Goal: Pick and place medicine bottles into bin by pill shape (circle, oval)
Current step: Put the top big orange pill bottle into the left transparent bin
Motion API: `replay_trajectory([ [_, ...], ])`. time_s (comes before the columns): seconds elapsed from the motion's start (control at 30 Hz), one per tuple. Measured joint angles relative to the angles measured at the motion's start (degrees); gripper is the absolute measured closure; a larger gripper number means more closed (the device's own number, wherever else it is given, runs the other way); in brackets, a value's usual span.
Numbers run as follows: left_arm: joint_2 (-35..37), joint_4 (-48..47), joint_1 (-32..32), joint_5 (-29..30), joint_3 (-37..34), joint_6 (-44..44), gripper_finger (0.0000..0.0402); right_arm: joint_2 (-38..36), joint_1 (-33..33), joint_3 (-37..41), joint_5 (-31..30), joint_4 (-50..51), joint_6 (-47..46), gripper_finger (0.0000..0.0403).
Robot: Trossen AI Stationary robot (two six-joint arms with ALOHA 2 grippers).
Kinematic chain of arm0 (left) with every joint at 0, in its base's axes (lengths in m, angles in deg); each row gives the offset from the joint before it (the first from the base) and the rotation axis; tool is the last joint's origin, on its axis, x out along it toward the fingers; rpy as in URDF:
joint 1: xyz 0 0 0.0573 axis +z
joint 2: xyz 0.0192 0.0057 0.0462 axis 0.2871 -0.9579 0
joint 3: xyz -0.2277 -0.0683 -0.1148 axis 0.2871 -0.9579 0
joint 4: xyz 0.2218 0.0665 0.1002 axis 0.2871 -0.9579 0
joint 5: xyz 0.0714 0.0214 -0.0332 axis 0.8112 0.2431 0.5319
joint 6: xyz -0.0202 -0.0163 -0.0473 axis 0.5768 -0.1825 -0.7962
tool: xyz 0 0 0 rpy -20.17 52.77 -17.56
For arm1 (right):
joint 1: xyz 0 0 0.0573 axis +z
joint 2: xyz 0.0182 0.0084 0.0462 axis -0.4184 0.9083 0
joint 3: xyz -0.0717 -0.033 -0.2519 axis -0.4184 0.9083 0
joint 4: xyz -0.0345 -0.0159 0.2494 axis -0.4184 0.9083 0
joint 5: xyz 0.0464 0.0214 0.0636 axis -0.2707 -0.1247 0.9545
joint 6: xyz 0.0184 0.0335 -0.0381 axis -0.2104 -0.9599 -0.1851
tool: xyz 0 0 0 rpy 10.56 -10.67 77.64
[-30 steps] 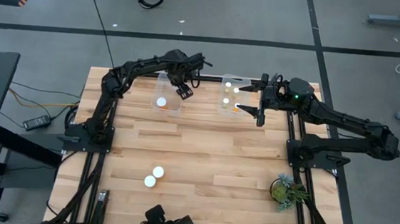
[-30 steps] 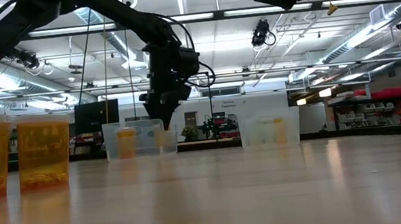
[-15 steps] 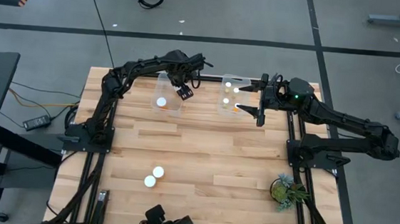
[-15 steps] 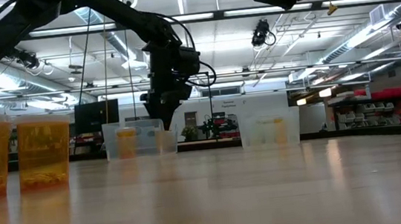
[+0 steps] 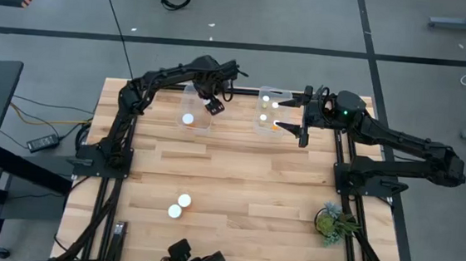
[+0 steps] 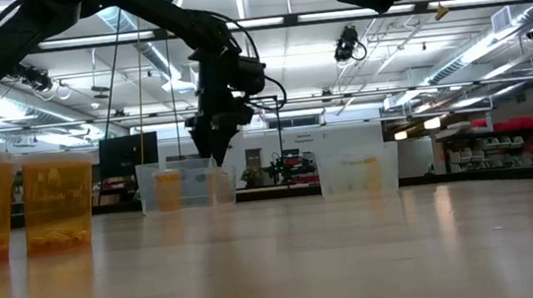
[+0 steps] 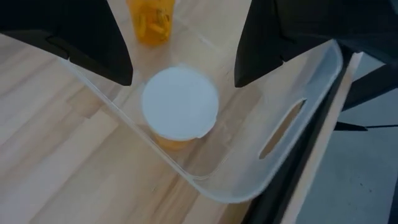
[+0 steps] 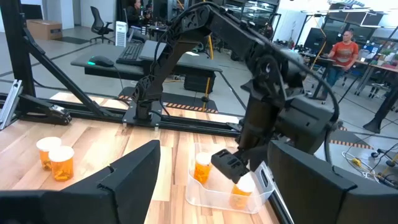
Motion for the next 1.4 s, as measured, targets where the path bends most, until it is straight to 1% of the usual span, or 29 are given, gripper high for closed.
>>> replay_trajectory([
  [0.13,0.0,-4.4,-0.6,0.0,3.5,-0.7,0.011,0.0,0.0,0.0,0.0,0.0,0.0,0.0098],
  [0.23,0.1,-11.0,-2.1,-0.4,6.4,-1.9,0.011,0.0,0.0,0.0,0.0,0.0,0.0,0.0098],
  [0.33,0.1,-17.8,-5.0,-1.3,8.1,-3.1,0.0111,0.0,0.0,0.0,0.0,0.0,0.0,0.0098],
  [0.47,2.4,-17.6,-10.5,-2.8,7.9,-3.0,0.0111,0.0,0.0,0.0,0.0,0.0,0.0,0.0098],
  [0.7,6.0,-17.7,-21.9,-3.0,7.8,-1.9,0.0111,0.0,0.0,0.0,0.0,0.2,0.0,0.0098],
  [0.9,7.4,-17.6,-29.5,-2.3,7.8,-5.2,0.0111,0.0,0.0,0.0,0.0,0.2,0.0,0.0098],
  [1.13,7.5,-17.7,-38.3,-1.8,7.8,-9.7,0.0111,0.0,0.0,0.0,0.0,0.5,0.0,0.0098],
  [1.23,7.5,-17.6,-42.6,-0.4,7.8,-12.6,0.0111,0.0,0.0,0.0,0.0,0.5,0.0,0.0098],
  [1.3,7.5,-17.6,-45.5,1.7,7.8,-14.3,0.0111,0.0,0.0,0.0,0.0,0.5,0.0,0.0098],
  [1.4,7.7,-14.6,-49.3,4.5,4.6,-16.4,0.0111,0.0,0.0,0.0,0.0,0.5,0.0,0.0098],
])
